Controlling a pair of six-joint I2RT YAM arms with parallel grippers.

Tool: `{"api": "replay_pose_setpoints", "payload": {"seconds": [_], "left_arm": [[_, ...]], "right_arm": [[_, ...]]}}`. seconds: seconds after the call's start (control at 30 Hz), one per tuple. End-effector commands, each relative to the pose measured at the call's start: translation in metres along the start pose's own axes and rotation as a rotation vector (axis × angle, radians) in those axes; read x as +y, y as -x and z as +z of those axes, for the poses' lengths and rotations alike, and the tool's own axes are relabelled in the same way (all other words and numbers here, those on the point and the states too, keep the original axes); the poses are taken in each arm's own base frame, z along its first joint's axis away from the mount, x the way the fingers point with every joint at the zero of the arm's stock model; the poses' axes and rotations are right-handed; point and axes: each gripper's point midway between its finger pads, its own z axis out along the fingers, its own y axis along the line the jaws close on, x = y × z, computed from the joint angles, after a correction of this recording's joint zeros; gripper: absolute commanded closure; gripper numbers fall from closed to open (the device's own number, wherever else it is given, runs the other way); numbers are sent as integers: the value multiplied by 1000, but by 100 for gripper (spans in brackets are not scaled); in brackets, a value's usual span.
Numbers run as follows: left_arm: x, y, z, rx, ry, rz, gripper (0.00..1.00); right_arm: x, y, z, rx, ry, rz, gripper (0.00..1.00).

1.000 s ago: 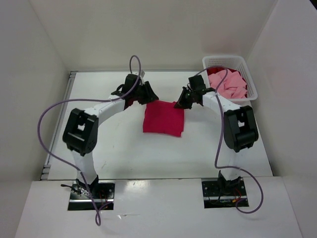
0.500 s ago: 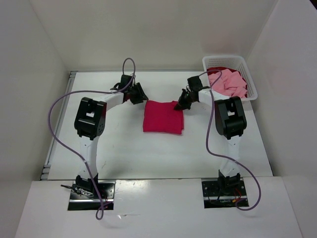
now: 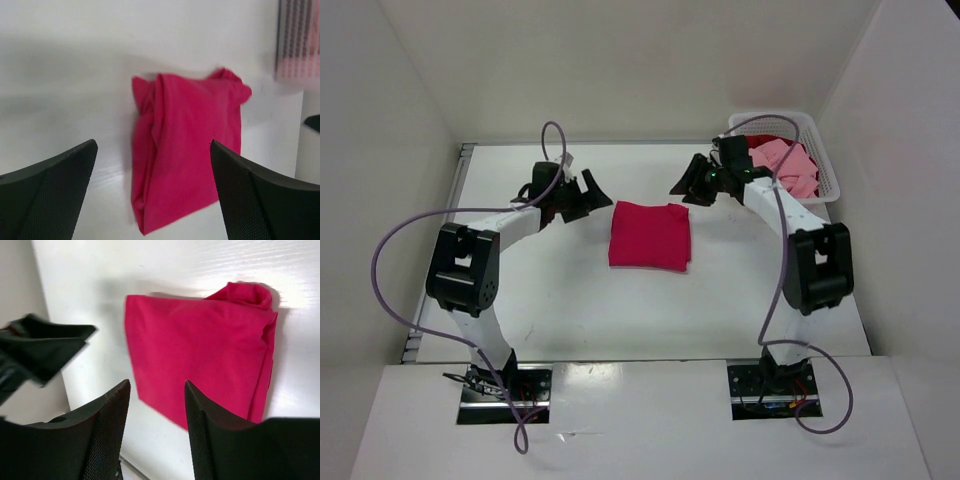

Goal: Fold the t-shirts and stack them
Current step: Put the neatly folded tshirt into the corner of the board with the left arm

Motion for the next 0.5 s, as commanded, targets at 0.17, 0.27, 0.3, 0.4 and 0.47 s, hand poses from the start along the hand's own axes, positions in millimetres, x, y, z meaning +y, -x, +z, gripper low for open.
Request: {"api": "replay_pose_setpoints", "payload": {"seconds": [0.17, 0.27, 0.3, 0.4, 0.47], "left_arm": [[5, -65, 19, 203, -99, 109, 8], [13, -83, 31, 262, -107, 104, 12], [11, -90, 38, 284, -125, 116, 12], [13, -107, 52, 335, -137, 113, 22], [8, -109, 61, 338, -157, 110, 43]], "right_arm": [[12, -7, -73, -90, 109, -10, 45], [12, -13, -83, -94, 121, -9, 44], [10, -19, -87, -89, 116, -15, 44], [1, -27, -91, -87, 106, -4, 44], [-7, -32, -91, -83, 94, 0, 44]]}}
